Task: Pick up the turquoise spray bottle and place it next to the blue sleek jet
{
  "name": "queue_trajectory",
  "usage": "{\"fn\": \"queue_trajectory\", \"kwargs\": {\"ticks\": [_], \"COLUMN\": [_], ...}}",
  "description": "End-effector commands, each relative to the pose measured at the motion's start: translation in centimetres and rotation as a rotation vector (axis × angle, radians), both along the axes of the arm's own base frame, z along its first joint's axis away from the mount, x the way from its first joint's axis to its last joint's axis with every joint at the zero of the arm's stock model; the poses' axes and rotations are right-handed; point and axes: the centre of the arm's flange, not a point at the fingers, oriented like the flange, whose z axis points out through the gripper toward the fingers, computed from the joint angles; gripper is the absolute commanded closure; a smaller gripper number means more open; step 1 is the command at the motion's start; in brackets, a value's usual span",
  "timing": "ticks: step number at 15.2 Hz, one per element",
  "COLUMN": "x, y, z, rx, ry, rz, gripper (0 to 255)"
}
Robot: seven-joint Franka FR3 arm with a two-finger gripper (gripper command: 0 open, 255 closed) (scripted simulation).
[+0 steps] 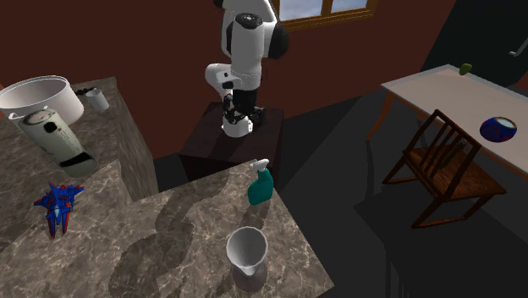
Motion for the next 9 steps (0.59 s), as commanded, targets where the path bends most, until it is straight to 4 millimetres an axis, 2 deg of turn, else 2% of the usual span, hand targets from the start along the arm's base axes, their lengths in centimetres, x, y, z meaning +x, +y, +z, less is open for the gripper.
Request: {"fn": "queue_trajectory", "kwargs": {"ticks": [1, 9], "x": [1.0, 7.0], "y": [2.3, 10.3], "z": [-1.0, -5.5], "rx": [0.000, -0.007], "ry": [0.001, 0.008], "rz": [-0.062, -0.291], "gripper": [0, 0]}}
